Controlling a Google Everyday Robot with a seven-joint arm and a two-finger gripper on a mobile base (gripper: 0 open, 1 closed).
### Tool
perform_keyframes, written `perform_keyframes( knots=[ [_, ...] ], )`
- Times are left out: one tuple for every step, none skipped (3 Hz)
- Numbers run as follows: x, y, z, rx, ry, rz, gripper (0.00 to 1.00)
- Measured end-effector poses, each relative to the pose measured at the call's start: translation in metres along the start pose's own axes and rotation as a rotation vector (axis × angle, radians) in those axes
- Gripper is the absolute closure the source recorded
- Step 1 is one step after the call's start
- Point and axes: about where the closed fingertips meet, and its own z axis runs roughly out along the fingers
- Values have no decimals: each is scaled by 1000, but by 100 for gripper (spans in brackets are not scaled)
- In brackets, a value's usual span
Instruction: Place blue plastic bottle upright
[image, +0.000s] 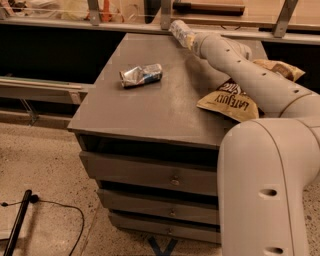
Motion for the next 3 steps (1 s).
perform_keyframes(
  knots=[
    [-3, 1, -3, 0, 3, -15, 95],
    [2, -2, -14, 5, 19, -21, 100],
    [6, -6, -28, 17, 33, -31, 100]
  ],
)
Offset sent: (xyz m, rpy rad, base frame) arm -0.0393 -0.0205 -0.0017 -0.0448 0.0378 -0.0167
